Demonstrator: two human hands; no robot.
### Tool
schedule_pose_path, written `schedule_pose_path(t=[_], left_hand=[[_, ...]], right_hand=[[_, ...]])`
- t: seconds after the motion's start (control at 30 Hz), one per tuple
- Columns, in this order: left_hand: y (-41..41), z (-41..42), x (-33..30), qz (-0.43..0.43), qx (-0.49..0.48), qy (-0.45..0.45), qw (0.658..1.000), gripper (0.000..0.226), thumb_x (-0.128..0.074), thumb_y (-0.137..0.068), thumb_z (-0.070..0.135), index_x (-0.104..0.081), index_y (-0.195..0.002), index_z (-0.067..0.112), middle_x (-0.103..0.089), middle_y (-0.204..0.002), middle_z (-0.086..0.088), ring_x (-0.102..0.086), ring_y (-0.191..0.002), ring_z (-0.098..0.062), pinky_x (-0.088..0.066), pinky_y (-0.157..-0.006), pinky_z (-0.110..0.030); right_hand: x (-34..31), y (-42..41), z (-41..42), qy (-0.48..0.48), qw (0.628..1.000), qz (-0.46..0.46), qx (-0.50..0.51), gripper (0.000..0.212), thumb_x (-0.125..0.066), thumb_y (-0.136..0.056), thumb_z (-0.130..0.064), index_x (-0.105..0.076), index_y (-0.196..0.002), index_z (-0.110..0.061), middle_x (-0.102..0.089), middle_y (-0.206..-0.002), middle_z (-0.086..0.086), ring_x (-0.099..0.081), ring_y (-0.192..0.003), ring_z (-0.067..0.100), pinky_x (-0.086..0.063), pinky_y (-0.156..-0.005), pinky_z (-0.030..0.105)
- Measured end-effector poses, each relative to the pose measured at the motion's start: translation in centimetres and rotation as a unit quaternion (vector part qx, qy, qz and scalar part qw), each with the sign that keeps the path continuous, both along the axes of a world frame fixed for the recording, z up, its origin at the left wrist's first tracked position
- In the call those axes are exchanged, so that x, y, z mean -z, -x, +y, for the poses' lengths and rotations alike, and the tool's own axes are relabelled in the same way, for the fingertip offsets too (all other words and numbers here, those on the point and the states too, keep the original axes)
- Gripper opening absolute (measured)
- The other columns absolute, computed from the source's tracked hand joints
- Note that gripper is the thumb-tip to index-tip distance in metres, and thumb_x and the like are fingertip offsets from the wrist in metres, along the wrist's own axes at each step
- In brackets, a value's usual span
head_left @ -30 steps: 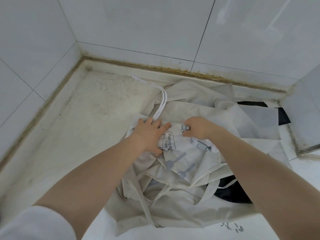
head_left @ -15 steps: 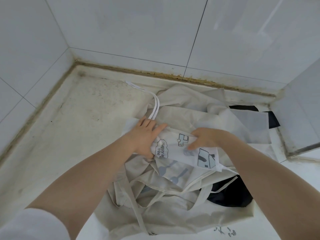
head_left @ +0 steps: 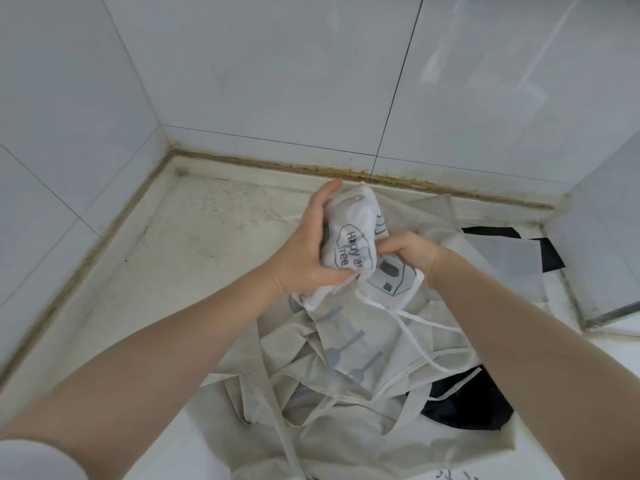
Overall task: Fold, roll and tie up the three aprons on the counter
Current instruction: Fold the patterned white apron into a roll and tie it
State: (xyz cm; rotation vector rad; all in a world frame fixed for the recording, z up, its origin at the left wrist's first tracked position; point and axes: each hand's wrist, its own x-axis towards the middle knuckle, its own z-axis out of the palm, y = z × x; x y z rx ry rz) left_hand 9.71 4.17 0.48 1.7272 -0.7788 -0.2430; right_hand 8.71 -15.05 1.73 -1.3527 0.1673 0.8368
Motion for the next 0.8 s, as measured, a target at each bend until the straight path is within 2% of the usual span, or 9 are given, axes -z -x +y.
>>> schedule_pose_path(t=[0.07,0.13,0.23,0.33,0.4,0.43,0.53,0.67,0.8], left_hand=[[0.9,-1.2,-0.5,0.016,0.014,0.026,0.999,0.102,-0.070,-0.064,0.030,0.001,-0.137,0.036,-0.020,-0.140,0.012,-0.040,-0.127,-0.003,-0.041,-0.100,-0.021],[1.5,-1.9,-0.8,0.037,0.011,0.029,0.999,0.110,-0.070,-0.062,0.034,0.007,-0.141,0.031,-0.010,-0.140,0.031,-0.036,-0.124,0.014,-0.039,-0.102,-0.023],[1.6,-1.9,-1.6,0.013,-0.001,-0.035,0.999,0.129,-0.071,-0.051,0.061,0.004,-0.148,0.021,0.011,-0.128,0.054,-0.009,-0.136,0.015,-0.025,-0.116,-0.038],[0.5,-0.2,-2.7,0.000,0.036,-0.134,0.990,0.088,-0.061,-0.053,0.062,-0.017,-0.129,0.058,0.013,-0.135,0.047,0.007,-0.143,-0.010,-0.010,-0.118,-0.041],[-0.1,0.5,-3.2,0.127,0.054,-0.104,0.985,0.067,-0.065,-0.061,0.055,-0.042,-0.123,0.048,-0.028,-0.146,0.021,-0.029,-0.139,-0.013,-0.026,-0.114,-0.040],[-0.3,0.4,-3.3,0.171,0.028,-0.088,0.981,0.059,-0.069,-0.067,0.049,-0.051,-0.122,0.038,-0.050,-0.135,0.011,-0.048,-0.126,-0.014,-0.038,-0.108,-0.040],[-0.3,-1.1,-3.8,0.130,-0.087,-0.087,0.984,0.026,-0.070,-0.082,0.027,-0.064,-0.107,0.025,-0.069,-0.108,0.003,-0.064,-0.103,-0.015,-0.050,-0.093,-0.040],[-0.5,-2.2,-5.0,0.192,-0.159,0.014,0.968,0.010,-0.068,-0.084,0.020,-0.068,-0.094,0.020,-0.071,-0.095,-0.005,-0.066,-0.088,-0.021,-0.052,-0.074,-0.037],[-0.6,-2.8,-5.9,0.232,-0.172,0.059,0.956,0.005,-0.063,-0.088,0.012,-0.066,-0.088,0.017,-0.068,-0.079,0.000,-0.065,-0.067,-0.012,-0.048,-0.055,-0.022]], right_hand=[[-1.2,0.4,1.3,-0.039,0.999,-0.003,-0.008,0.037,-0.072,-0.074,-0.008,-0.066,-0.110,-0.002,-0.069,-0.100,0.016,-0.071,-0.078,0.019,-0.058,-0.070,0.027],[-2.2,0.6,2.1,0.004,1.000,-0.023,0.020,0.036,-0.039,-0.095,0.002,-0.043,-0.129,-0.007,-0.071,-0.090,0.012,-0.071,-0.072,0.009,-0.053,-0.061,0.016],[-2.4,0.0,1.6,0.097,0.992,-0.071,0.040,0.044,-0.051,-0.094,-0.009,-0.043,-0.136,0.001,-0.059,-0.125,0.018,-0.058,-0.117,0.026,-0.050,-0.073,0.019],[-2.4,-0.1,-0.2,0.102,0.988,-0.105,0.046,0.054,-0.081,-0.072,-0.021,-0.057,-0.117,-0.003,-0.071,-0.104,0.004,-0.067,-0.099,0.021,-0.054,-0.078,0.025],[-3.5,0.3,-0.7,0.222,0.957,-0.178,0.050,0.036,-0.076,-0.076,-0.011,-0.059,-0.108,-0.010,-0.069,-0.080,-0.011,-0.066,-0.079,0.010,-0.048,-0.060,0.008],[-4.0,0.4,-0.6,0.295,0.927,-0.224,0.055,0.034,-0.077,-0.075,-0.011,-0.058,-0.103,-0.015,-0.064,-0.077,-0.016,-0.061,-0.074,0.003,-0.043,-0.054,0.005],[-5.3,0.8,0.5,0.430,0.855,-0.288,0.041,0.043,-0.081,-0.068,-0.024,-0.052,-0.100,-0.019,-0.056,-0.085,-0.012,-0.053,-0.077,0.006,-0.039,-0.059,0.017],[-6.9,2.0,0.1,0.377,0.884,-0.275,0.032,0.062,-0.077,-0.076,-0.024,-0.037,-0.123,-0.018,-0.053,-0.108,-0.007,-0.051,-0.095,0.012,-0.041,-0.062,0.011],[-8.0,3.2,-1.7,0.384,0.888,-0.252,-0.018,0.103,-0.072,-0.080,-0.014,0.002,-0.149,-0.035,-0.043,-0.133,-0.001,-0.046,-0.115,0.013,-0.042,-0.080,0.014]])
